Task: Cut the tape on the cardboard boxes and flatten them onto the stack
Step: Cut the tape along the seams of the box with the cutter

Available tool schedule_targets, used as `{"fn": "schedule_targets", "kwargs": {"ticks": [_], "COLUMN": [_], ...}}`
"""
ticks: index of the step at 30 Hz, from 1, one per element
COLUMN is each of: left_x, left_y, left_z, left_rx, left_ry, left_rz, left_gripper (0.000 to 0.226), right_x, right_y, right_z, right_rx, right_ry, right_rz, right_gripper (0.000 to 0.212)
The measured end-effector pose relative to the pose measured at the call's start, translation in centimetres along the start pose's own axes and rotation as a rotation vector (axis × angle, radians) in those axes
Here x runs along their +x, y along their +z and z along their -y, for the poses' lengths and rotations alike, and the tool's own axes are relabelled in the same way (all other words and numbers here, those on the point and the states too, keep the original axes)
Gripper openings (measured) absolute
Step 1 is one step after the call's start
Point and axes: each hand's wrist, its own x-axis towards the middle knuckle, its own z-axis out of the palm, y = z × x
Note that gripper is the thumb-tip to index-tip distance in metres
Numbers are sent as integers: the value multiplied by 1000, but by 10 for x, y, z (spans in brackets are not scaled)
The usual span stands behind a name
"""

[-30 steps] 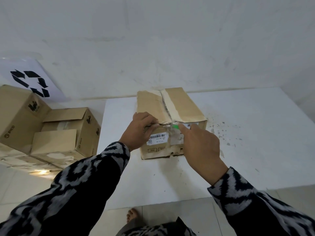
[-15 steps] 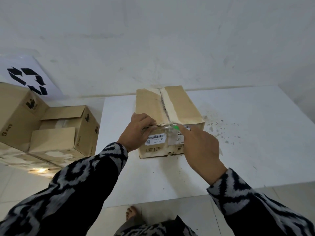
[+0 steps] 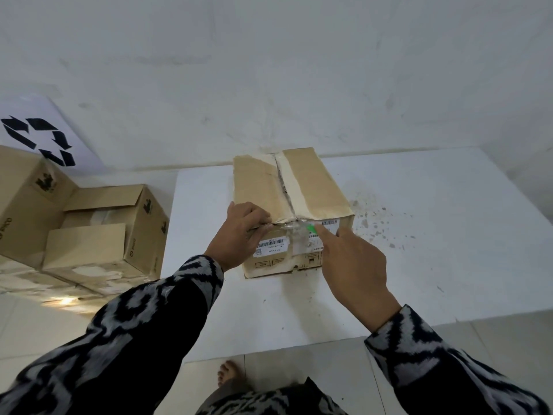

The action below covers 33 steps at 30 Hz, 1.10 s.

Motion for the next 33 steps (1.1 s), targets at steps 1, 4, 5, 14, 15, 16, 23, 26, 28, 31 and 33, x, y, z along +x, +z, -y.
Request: {"fn": "schedule_targets", "kwargs": {"ticks": [1, 4, 5, 14, 15, 16, 23, 26, 28, 31, 33], "left_x": [-1, -4, -6, -36, -36, -35, -20, -9, -6, -20, -28], "left_y": [1, 2, 1, -7, -7, -8, -18, -7, 5, 30, 42], "left_z": [0, 5, 9, 3, 1, 0, 15, 13, -7, -44, -58], "left_rx": [-1, 17, 42, 173, 195, 213, 368, 216, -84, -434, -543], "left_ry": [1, 8, 6, -228, -306, -384, -488, -791, -1103, -1198, -1148], "left_rz": [4, 34, 65, 257, 256, 266, 282, 139, -13, 167, 303], "left_gripper": [12, 8, 9, 47, 49, 50, 51, 70, 79, 70, 53], "right_x": [-2, -17, -20, 30, 32, 31, 0, 9, 28, 46, 45], "right_y": [0, -6, -8, 51, 58, 62, 60, 53, 51, 56, 61], "right_z": [-1, -11, -15, -45, -44, -43, -20, -12, -16, -23, -22], "right_rx": [-7, 94, 159, 377, 422, 477, 376, 428, 466, 448, 408], "right_ry": [4, 61, 82, -40, -63, -65, -60, -39, 15, 37, 33], "right_rz": [-4, -32, -40, 104, 120, 128, 83, 70, 12, 4, 17], "right_gripper": [55, 46, 44, 38, 40, 41, 40, 30, 32, 39, 38]}}
